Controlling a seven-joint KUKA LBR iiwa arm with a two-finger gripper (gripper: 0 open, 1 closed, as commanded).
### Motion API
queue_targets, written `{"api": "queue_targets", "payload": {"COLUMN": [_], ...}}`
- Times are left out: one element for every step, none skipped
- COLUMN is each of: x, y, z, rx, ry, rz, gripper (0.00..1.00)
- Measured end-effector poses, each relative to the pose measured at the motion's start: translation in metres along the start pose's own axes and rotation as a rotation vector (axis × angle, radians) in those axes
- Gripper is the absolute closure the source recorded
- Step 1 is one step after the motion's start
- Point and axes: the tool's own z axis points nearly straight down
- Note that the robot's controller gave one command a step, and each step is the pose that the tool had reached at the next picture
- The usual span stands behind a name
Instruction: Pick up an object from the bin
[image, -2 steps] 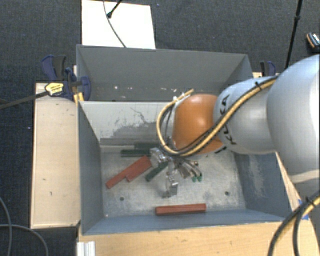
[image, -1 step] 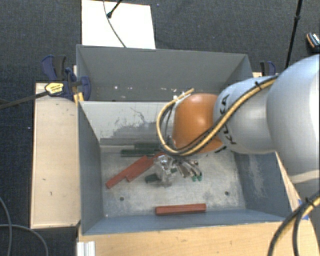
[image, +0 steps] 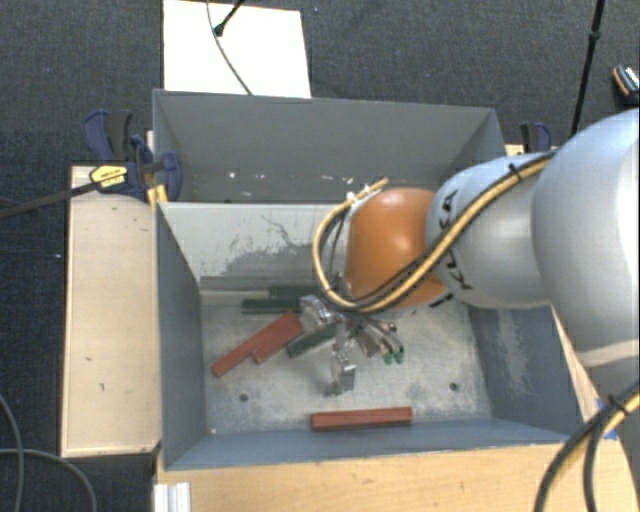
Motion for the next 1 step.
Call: {"api": "queue_targets", "payload": {"x": [-0.0002], "y": [-0.0001], "z": [-0.0002], "rx": [0.0], "ry": [-0.001], "rz": [0.003], "gripper": [1.0]}}
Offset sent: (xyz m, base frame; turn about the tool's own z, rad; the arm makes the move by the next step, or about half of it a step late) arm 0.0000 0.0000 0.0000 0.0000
